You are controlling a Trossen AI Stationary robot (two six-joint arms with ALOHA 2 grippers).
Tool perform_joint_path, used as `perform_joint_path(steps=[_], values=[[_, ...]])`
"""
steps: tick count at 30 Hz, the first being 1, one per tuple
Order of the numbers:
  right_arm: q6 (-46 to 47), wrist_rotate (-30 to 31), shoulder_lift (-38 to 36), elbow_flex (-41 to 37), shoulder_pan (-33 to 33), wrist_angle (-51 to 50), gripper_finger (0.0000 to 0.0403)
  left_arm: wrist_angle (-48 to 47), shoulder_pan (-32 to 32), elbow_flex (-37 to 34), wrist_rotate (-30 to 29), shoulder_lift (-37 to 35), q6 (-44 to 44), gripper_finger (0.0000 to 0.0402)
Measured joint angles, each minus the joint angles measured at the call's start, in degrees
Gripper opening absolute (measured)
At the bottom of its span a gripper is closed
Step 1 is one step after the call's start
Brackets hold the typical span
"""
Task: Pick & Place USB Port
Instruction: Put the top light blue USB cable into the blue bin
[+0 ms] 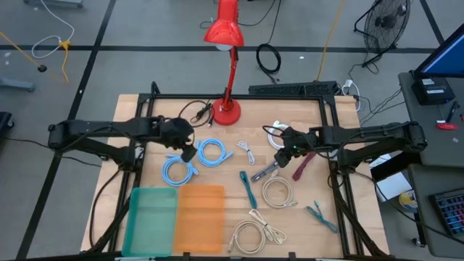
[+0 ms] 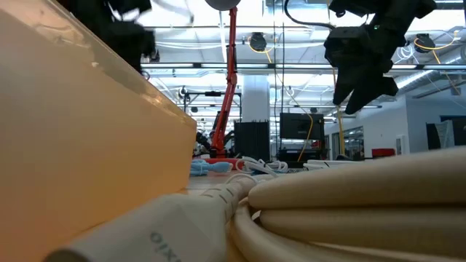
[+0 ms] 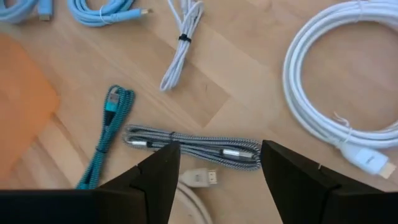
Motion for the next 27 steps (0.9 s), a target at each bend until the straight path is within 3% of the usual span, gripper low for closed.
perform_joint_path(steps=[3,7,17,27], values=[[0.49,0.25,0.02,0.00,0.64,2.08,0.0215,-2.94,1.93,0.02,3.32,4.51,-6.95,0.0295],[0.34,0.41,0.02,0.00,0.87,5.72,0.0212,-0.63,1.36,0.17,5.05,10.78,-9.73,0.0279],[-0.80,0.41,0.02,0.00,0.87,11.44,0.0208,0.76,0.33,4.40,3.46,22.52,-8.54,0.0218],[-1.70,0.41,0.02,0.00,0.87,14.86,0.0208,-2.65,1.94,9.77,1.71,30.72,-9.38,0.0212]])
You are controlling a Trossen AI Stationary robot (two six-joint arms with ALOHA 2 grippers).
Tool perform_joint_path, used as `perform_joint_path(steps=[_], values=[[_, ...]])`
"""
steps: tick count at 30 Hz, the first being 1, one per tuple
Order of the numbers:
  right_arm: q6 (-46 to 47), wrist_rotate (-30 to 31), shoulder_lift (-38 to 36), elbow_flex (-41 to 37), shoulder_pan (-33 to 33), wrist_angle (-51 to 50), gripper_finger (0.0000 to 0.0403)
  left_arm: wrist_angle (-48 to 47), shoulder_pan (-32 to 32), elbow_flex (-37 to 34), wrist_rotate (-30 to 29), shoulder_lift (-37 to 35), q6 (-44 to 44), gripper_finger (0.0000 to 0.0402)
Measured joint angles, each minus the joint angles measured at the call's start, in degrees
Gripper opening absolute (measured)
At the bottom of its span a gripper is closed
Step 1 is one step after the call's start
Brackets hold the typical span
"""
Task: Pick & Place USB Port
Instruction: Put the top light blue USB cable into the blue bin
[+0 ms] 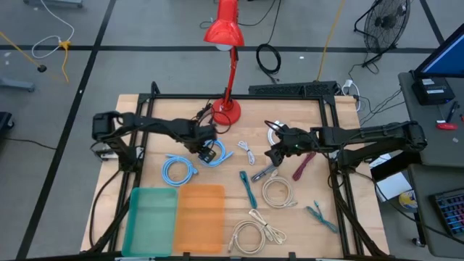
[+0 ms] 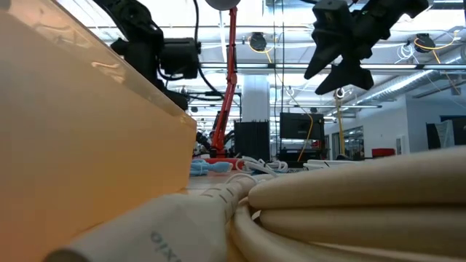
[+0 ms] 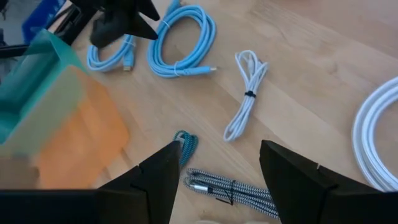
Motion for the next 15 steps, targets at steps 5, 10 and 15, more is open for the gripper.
perform_joint_path(steps=[5,10,15], values=[[-0.17,0.01,0.00,0.00,0.19,0.40,0.0208,-4.03,1.16,0.52,-3.12,1.57,0.68,0.0212],[-0.22,0.31,0.00,0.00,0.83,0.76,0.0208,-2.26,2.23,0.52,-2.80,1.88,1.77,0.0211],[-0.22,0.71,0.00,0.00,1.13,0.74,0.0208,0.14,2.77,0.50,-1.73,1.92,1.72,0.0211]])
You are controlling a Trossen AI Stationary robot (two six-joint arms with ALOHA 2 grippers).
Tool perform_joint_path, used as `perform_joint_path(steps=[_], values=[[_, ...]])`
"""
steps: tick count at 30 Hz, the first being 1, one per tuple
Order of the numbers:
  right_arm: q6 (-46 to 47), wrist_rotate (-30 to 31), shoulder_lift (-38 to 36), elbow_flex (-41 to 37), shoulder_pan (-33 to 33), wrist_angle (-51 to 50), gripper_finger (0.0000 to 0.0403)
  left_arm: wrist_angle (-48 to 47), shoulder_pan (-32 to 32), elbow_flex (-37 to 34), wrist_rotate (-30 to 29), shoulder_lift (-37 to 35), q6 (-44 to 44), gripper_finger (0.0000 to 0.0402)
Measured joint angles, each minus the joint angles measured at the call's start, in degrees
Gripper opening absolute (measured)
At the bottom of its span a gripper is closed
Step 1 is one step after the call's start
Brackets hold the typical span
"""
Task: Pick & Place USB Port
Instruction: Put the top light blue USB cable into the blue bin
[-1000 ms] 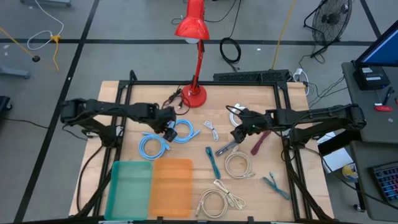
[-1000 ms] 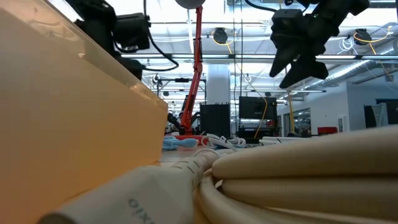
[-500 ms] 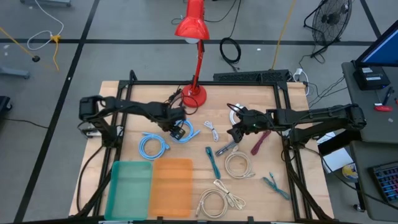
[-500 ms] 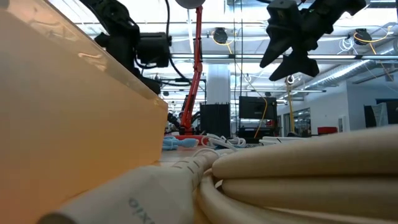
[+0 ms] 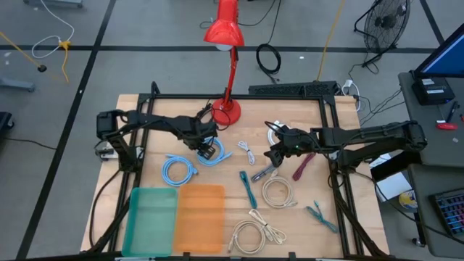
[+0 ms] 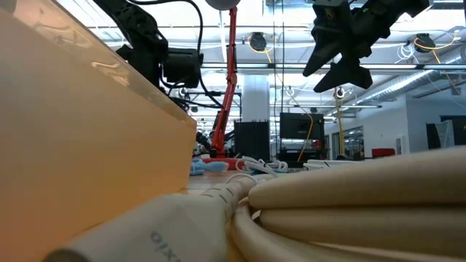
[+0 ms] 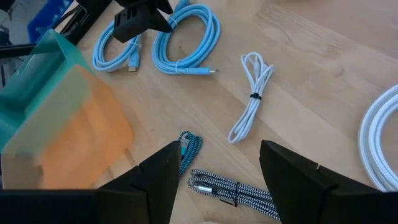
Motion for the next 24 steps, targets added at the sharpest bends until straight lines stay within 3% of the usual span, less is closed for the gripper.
perform_joint_path(steps=[24], values=[[0.22,0.90,0.00,0.00,0.77,0.44,0.0208,1.00,-0.06,0.28,-2.22,4.36,-1.55,0.0211]])
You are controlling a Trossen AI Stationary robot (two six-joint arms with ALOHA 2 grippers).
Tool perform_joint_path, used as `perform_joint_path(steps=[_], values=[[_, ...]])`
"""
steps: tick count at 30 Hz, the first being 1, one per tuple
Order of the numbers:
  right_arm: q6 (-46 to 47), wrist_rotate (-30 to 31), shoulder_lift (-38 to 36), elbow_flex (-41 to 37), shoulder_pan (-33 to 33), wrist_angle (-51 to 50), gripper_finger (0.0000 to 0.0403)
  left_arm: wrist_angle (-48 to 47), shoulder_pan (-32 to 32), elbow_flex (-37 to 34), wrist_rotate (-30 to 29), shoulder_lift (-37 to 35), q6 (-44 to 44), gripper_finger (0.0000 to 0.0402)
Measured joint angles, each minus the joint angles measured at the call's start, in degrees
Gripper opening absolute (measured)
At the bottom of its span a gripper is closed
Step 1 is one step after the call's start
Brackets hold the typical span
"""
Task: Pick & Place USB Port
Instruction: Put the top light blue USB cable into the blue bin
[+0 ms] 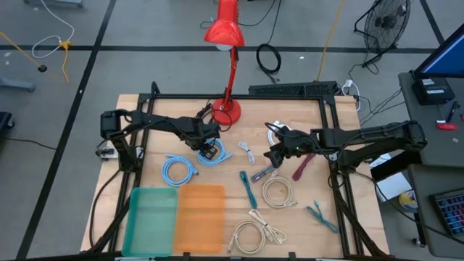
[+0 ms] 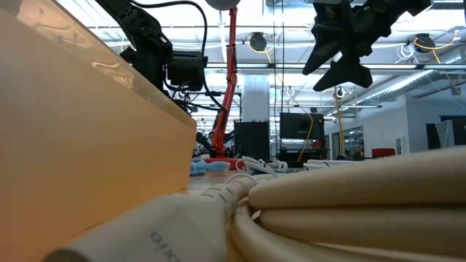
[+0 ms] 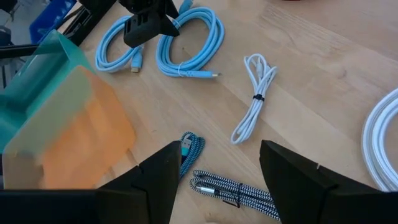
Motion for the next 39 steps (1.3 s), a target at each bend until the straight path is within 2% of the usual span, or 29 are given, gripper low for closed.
perform_joint_path(steps=[3,6,16,20,25,30,39], values=[[0.02,-0.05,0.00,0.00,0.00,0.00,0.0208,-0.10,0.02,-0.02,-0.22,0.06,0.19,0.0208],[0.19,-0.03,0.00,0.00,0.00,0.02,0.0208,-0.30,0.02,-0.09,-0.89,0.11,0.72,0.0186],[1.53,-0.05,0.00,0.00,0.00,0.02,0.0208,-0.80,0.17,-0.22,-1.85,0.12,3.87,0.0018],[1.43,-0.08,0.00,0.00,0.00,0.02,0.0208,-2.22,0.19,-0.29,-2.01,-0.64,4.02,0.0017],[-0.24,-0.23,0.00,0.00,0.00,0.00,0.0208,-5.99,0.31,-0.83,-3.23,-4.97,3.98,0.0008],[-0.40,-0.24,0.00,0.00,-0.02,0.00,0.0208,-9.35,-0.47,-0.61,-0.89,-12.50,0.08,0.0007],[-6.47,-1.81,0.00,0.00,-0.02,-0.04,0.0208,-13.32,-6.40,-0.58,2.32,-24.86,-4.33,0.0007]])
